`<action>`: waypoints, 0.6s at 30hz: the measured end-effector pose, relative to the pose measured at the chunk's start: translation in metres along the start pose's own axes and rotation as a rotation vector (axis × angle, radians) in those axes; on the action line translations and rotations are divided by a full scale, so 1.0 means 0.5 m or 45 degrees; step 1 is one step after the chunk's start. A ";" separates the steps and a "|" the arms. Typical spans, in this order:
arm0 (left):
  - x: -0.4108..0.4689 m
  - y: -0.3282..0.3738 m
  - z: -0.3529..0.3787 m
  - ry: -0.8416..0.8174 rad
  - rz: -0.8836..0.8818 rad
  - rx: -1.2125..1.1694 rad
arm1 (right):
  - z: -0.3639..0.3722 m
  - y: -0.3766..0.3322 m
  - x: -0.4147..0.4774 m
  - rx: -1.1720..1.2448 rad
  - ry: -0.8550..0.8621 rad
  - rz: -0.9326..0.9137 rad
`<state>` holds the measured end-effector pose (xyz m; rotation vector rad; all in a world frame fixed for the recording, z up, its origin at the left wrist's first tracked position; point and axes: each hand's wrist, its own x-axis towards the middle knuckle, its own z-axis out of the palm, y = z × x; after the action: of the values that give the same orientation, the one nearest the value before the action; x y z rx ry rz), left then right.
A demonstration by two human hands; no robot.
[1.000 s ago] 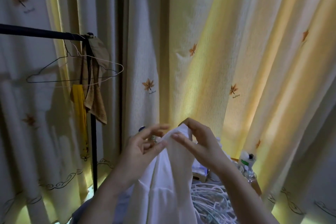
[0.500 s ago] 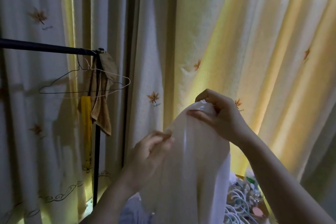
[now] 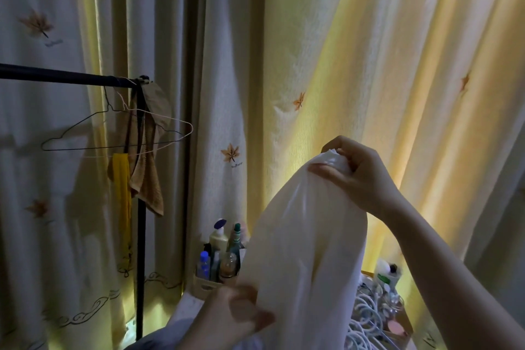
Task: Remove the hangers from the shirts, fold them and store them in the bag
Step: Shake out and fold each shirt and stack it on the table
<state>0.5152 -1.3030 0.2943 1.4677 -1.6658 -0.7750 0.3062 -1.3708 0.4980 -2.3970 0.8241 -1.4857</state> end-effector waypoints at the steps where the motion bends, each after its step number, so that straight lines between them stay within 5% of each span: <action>1: -0.001 -0.015 0.009 0.001 -0.024 0.068 | -0.005 0.003 0.000 -0.022 0.005 0.001; 5: 0.004 -0.049 -0.005 0.002 0.155 0.081 | -0.022 0.027 0.000 -0.106 0.003 0.047; 9: 0.008 -0.087 -0.066 0.266 0.232 -0.220 | -0.040 0.060 -0.007 -0.155 0.015 0.153; 18: 0.029 -0.057 -0.134 0.568 0.401 -0.290 | -0.039 0.107 -0.016 -0.139 0.065 0.242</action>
<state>0.5865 -1.3185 0.3072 1.0863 -1.3686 -0.4089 0.2675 -1.4080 0.4774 -2.2878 1.1375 -1.4677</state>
